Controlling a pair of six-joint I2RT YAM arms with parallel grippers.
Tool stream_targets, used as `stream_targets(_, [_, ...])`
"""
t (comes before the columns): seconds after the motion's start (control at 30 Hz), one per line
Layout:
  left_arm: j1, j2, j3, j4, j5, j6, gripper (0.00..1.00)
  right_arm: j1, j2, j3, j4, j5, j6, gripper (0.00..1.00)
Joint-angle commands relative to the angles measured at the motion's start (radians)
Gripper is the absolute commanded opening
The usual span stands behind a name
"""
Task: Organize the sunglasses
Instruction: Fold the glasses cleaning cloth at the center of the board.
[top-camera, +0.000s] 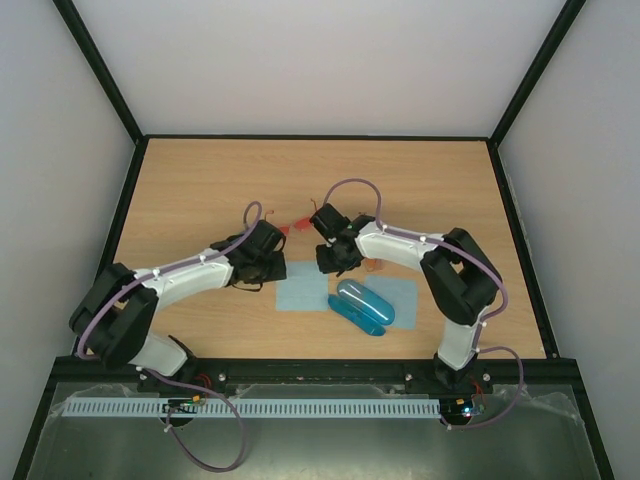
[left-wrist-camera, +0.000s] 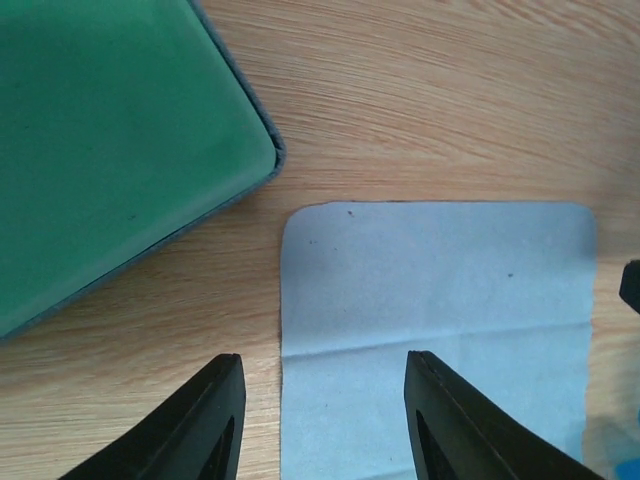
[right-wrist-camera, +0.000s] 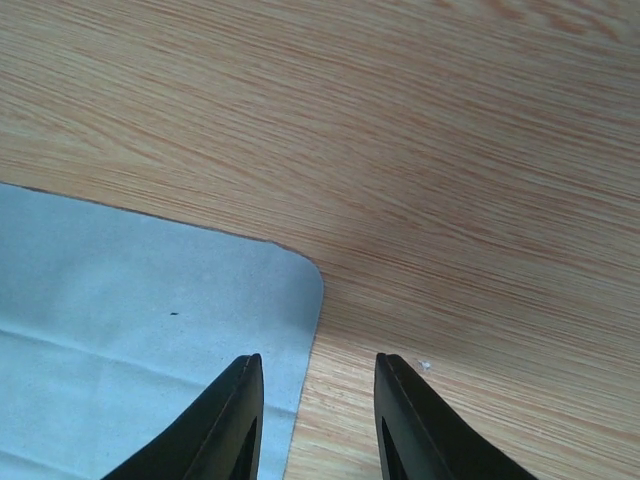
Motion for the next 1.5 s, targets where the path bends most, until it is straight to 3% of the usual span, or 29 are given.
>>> stream_targets(0.0, [-0.004, 0.014, 0.026, 0.007, -0.05, 0.006, 0.45, -0.002, 0.021, -0.006, -0.014, 0.041, -0.005, 0.31])
stream_targets(0.33, [0.002, 0.088, 0.06, 0.027, -0.096, 0.015, 0.29, -0.002, 0.064, 0.015, -0.006, 0.053, -0.013, 0.26])
stream_targets(0.77, [0.027, 0.147, 0.097, 0.052, -0.108, 0.033, 0.23, -0.002, 0.069, 0.035, 0.004, 0.064, -0.019, 0.3])
stream_targets(1.03, [0.035, 0.189, 0.094, 0.074, -0.103, 0.037, 0.17, -0.002, 0.096, 0.078, -0.005, 0.07, -0.028, 0.29])
stream_targets(1.47, [0.04, 0.231, 0.099, 0.091, -0.092, 0.048, 0.17, -0.002, 0.125, 0.091, -0.02, 0.08, -0.031, 0.24])
